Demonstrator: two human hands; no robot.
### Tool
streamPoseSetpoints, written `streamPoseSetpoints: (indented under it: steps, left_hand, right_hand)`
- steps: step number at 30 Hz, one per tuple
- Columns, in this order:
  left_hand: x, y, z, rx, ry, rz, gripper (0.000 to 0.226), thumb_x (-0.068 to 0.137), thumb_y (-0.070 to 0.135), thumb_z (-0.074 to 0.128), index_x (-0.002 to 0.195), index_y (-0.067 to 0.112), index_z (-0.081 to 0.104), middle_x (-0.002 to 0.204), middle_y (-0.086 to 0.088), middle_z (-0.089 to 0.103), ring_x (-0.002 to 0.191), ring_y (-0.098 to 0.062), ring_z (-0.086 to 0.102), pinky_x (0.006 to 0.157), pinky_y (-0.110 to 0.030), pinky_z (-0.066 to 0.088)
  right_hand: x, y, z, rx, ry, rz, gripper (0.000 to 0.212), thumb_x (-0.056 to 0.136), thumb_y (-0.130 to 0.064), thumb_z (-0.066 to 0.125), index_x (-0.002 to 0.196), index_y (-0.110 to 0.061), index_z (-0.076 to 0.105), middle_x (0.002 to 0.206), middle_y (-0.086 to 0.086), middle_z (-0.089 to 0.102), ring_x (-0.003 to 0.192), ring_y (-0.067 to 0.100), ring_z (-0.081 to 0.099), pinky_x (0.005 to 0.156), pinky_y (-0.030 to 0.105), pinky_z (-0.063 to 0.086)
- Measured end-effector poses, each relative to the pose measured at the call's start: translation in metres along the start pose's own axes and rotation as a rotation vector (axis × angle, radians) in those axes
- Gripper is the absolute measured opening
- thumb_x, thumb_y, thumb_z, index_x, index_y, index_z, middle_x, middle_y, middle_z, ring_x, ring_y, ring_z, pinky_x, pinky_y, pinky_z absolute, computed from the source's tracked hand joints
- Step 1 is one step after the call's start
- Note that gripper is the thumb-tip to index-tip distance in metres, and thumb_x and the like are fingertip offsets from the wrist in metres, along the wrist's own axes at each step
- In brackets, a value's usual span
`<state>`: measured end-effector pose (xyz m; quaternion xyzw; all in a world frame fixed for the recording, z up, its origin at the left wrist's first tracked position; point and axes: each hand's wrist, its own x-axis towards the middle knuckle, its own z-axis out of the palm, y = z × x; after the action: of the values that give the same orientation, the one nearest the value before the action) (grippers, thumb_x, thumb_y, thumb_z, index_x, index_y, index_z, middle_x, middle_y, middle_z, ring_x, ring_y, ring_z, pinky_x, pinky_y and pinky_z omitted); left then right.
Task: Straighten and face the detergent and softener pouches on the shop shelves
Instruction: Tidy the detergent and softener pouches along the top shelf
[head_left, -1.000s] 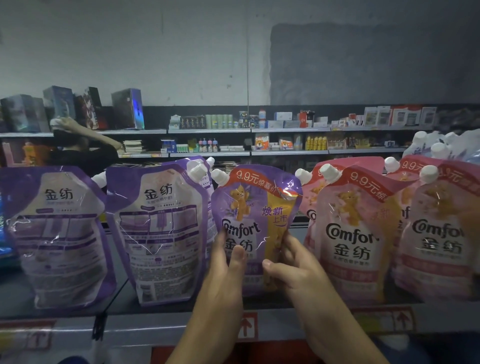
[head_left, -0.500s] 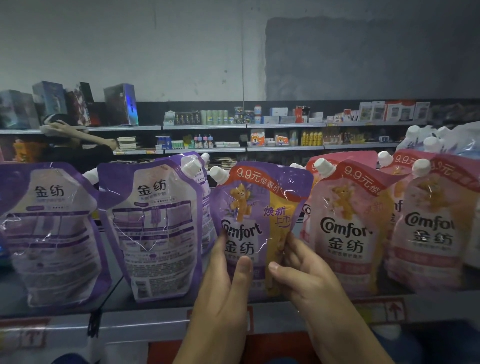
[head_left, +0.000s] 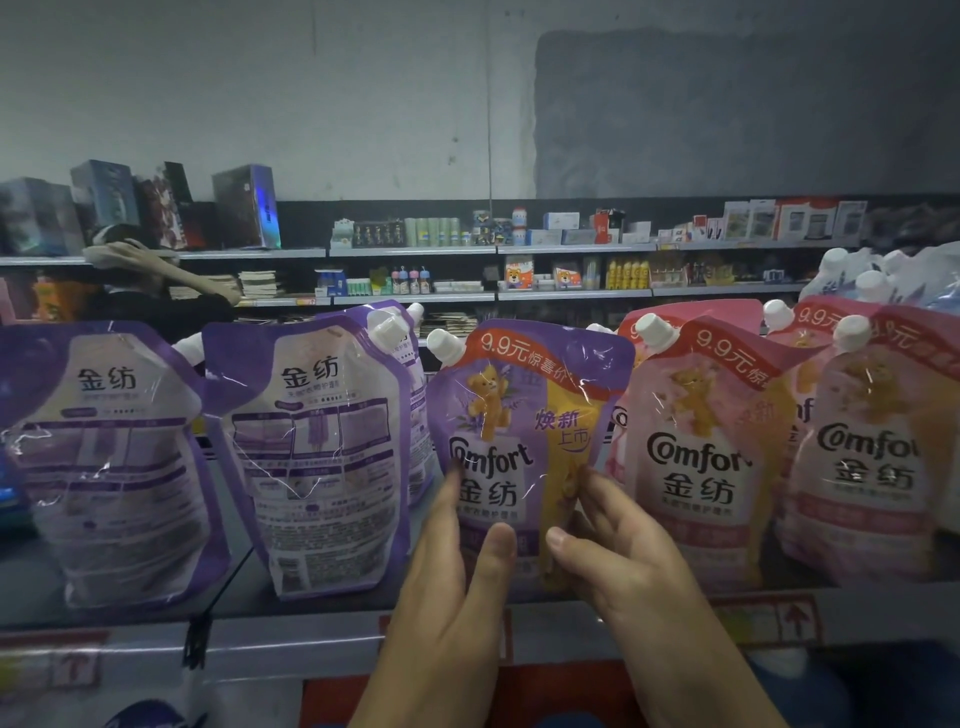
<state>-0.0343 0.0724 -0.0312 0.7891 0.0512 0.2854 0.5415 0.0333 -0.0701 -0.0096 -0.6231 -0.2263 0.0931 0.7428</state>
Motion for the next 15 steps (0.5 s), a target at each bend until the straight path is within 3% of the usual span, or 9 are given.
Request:
streamPoseSetpoints:
  steps: [2, 5, 7, 9, 11, 15]
  left_hand:
    - [0.000, 0.002, -0.005, -0.030, -0.007, 0.009, 0.080, 0.080, 0.087, 0.046, 0.154, 0.062, 0.030, 0.147, 0.051, 0.041, 0.136, 0.030, 0.032, 0.116, -0.014, 0.031]
    - [0.001, 0.008, -0.016, -0.001, -0.033, 0.023, 0.076, 0.080, 0.083, 0.053, 0.150, 0.060, 0.037, 0.139, 0.053, 0.047, 0.130, 0.029, 0.042, 0.103, -0.007, 0.037]
    - [0.003, 0.013, -0.027, 0.049, -0.065, 0.024, 0.076, 0.080, 0.086, 0.053, 0.149, 0.058, 0.042, 0.136, 0.048, 0.054, 0.127, 0.027, 0.046, 0.097, -0.005, 0.042]
    - [0.007, 0.019, -0.041, 0.133, -0.108, 0.006, 0.070, 0.082, 0.083, 0.054, 0.146, 0.056, 0.046, 0.136, 0.040, 0.058, 0.123, 0.023, 0.053, 0.088, -0.004, 0.048]
    - [0.011, 0.026, -0.055, 0.252, -0.144, 0.007, 0.062, 0.080, 0.077, 0.053, 0.138, 0.057, 0.053, 0.133, 0.037, 0.060, 0.115, 0.019, 0.061, 0.082, -0.006, 0.050]
    - [0.016, 0.051, -0.081, 0.399, -0.179, 0.063, 0.047, 0.081, 0.073, 0.051, 0.117, 0.051, 0.071, 0.109, 0.034, 0.073, 0.101, 0.009, 0.070, 0.081, -0.016, 0.055]
  right_hand:
    - [-0.002, -0.003, 0.000, -0.026, 0.011, -0.010, 0.059, 0.082, -0.018, 0.071, 0.141, -0.021, 0.062, 0.129, -0.006, 0.075, 0.123, 0.013, 0.070, 0.112, 0.048, 0.052]
    - [-0.004, -0.008, -0.003, -0.088, 0.045, -0.032, 0.038, 0.099, -0.007, 0.069, 0.126, -0.033, 0.069, 0.121, -0.018, 0.076, 0.119, 0.005, 0.069, 0.110, 0.045, 0.053]
    - [-0.003, -0.013, -0.008, -0.171, 0.101, -0.057, 0.036, 0.098, -0.017, 0.072, 0.117, -0.048, 0.071, 0.122, -0.029, 0.072, 0.125, 0.002, 0.063, 0.113, 0.048, 0.050]
    - [-0.001, -0.022, -0.014, -0.252, 0.140, -0.083, 0.034, 0.100, -0.019, 0.072, 0.113, -0.050, 0.071, 0.118, -0.032, 0.071, 0.123, 0.001, 0.063, 0.107, 0.044, 0.054]
    - [0.001, -0.037, -0.020, -0.326, 0.150, -0.117, 0.025, 0.100, -0.019, 0.070, 0.113, -0.041, 0.072, 0.112, -0.027, 0.074, 0.111, 0.005, 0.070, 0.089, 0.034, 0.060]
    - [0.004, -0.081, -0.019, -0.457, 0.078, -0.229, 0.012, 0.099, -0.017, 0.070, 0.101, -0.026, 0.077, 0.098, -0.002, 0.080, 0.091, 0.020, 0.077, 0.076, 0.042, 0.066]
